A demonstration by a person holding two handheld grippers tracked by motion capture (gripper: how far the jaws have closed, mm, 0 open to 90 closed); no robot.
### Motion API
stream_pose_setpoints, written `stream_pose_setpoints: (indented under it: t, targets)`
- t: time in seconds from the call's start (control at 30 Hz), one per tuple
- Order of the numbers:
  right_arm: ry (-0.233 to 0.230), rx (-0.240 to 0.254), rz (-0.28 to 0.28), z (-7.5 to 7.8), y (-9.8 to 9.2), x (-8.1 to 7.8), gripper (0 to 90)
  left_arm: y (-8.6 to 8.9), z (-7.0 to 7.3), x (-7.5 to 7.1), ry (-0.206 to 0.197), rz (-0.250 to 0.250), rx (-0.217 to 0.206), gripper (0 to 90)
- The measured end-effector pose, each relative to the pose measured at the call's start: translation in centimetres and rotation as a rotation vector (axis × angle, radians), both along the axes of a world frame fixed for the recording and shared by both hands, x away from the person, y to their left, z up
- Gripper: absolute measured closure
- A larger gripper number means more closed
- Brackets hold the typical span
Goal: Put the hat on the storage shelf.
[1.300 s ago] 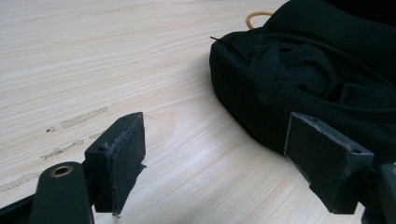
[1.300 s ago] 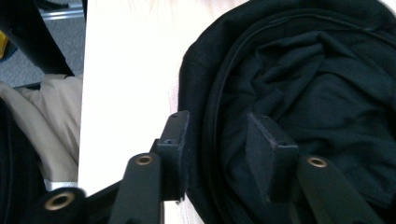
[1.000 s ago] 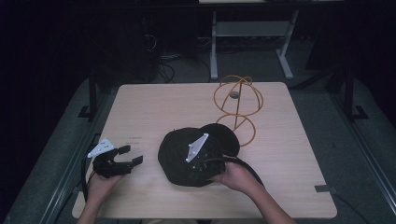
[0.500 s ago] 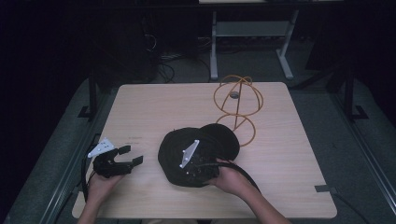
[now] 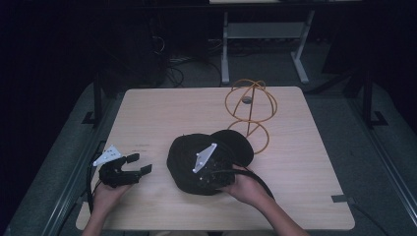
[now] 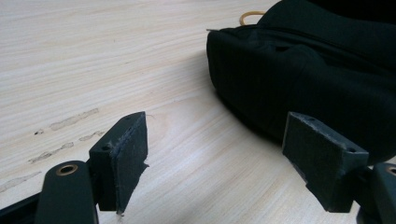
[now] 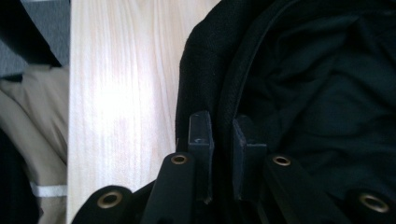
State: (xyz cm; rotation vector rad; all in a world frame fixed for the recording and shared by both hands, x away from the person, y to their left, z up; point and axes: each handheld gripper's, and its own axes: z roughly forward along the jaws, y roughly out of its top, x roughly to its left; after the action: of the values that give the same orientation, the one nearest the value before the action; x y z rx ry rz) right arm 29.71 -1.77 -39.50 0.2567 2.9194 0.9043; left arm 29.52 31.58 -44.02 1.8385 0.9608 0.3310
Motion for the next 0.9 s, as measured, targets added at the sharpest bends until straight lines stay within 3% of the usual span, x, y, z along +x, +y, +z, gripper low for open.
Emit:
stream_pose_setpoints:
  t: [0.1,0.37,0.47,0.57,0.9]
  targets:
    - [-0.003,0.062,-0.018,2.0,-0.8,-0.1,79.6,-0.3,0.1,-0.1,-0.008,-0.021,-0.006,22.0]
    - [-0.024,0.132,-0.029,5.2,-1.7,-0.1,79.4,-1.9,0.6,-0.4,-0.032,-0.086,-0.001,22.0]
    - [-0.034,0.156,-0.035,6.0,-2.0,-0.1,79.5,-2.5,0.9,-0.6,-0.041,-0.115,-0.011,22.0]
    - [-0.042,0.171,-0.045,6.8,-2.1,0.0,79.5,-3.2,1.2,-0.8,-0.065,-0.148,0.009,21.9]
    - [-0.058,0.202,-0.064,8.5,-2.0,0.4,79.5,-6.2,2.1,-1.4,-0.127,-0.239,-0.020,21.9]
